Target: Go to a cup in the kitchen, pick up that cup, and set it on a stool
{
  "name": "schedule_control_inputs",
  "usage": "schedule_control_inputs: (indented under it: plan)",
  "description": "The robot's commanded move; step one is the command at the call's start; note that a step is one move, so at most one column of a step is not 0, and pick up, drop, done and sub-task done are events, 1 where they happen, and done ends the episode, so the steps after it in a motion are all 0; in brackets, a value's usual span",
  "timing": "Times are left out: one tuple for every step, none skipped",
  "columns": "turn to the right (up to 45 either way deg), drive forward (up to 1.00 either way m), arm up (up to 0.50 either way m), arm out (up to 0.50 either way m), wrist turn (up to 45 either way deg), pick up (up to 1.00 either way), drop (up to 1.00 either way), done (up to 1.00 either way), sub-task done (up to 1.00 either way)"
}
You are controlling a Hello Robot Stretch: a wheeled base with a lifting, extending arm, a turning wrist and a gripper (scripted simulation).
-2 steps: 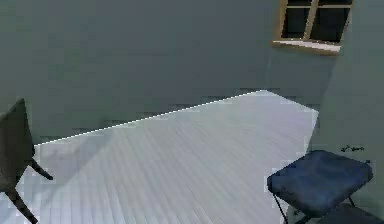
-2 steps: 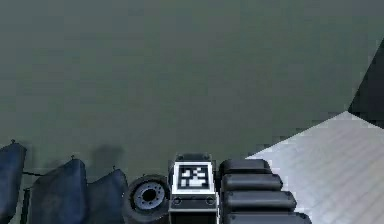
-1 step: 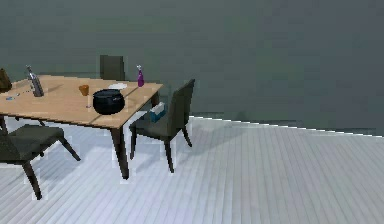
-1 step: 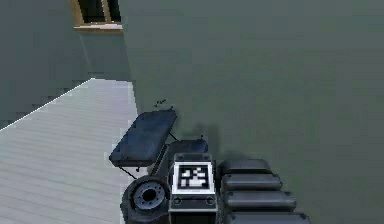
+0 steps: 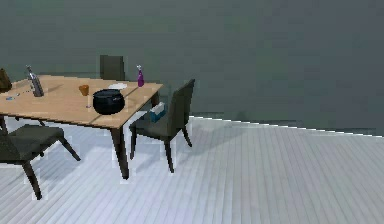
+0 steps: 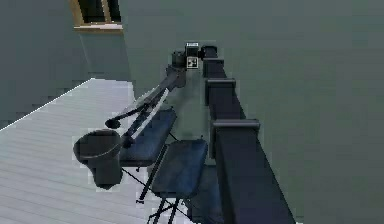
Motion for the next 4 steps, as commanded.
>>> schedule_control_inputs:
  plan:
    - [0.0,0.00,0.00,0.00,45.0,0.00,0.00,0.00,0.00]
    - [0.0,0.00,0.00,0.00,45.0,0.00,0.00,0.00,0.00]
    - [0.0,0.00,0.00,0.00,45.0,0.00,0.00,0.00,0.00]
    - [0.0,0.00,0.00,0.00,45.0,0.00,0.00,0.00,0.00]
